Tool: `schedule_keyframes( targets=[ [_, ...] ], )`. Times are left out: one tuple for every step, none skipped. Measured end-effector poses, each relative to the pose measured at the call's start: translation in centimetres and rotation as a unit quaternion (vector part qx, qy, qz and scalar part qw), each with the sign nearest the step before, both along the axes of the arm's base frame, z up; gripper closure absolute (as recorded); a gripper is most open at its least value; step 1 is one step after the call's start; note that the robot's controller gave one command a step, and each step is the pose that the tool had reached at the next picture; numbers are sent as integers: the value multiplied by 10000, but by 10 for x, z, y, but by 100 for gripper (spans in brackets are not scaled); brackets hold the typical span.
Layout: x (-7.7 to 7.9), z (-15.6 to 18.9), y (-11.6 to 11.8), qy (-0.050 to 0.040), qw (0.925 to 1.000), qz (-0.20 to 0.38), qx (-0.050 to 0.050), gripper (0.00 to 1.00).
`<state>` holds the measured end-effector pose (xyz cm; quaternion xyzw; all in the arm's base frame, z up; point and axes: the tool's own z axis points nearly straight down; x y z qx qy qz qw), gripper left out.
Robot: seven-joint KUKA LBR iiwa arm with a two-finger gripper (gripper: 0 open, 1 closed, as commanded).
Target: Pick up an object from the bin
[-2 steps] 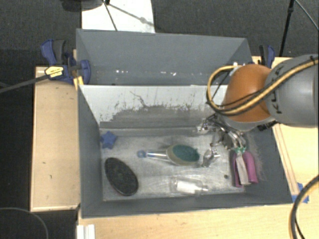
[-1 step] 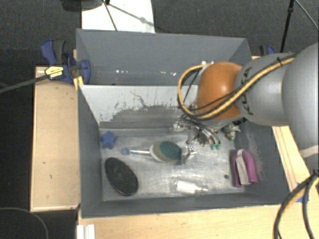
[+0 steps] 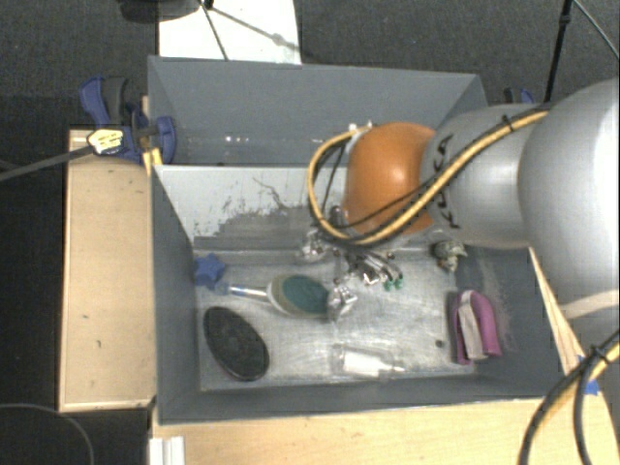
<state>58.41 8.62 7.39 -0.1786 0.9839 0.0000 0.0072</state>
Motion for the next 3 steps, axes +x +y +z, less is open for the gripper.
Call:
schedule_keyframes(
  targets=[
    [2,1,0,-21,10000,-2,6,100],
    [-24,110,66,22,9984,556,6,100],
    [-10,137,56,35,9984,558,-10,100]
  ],
)
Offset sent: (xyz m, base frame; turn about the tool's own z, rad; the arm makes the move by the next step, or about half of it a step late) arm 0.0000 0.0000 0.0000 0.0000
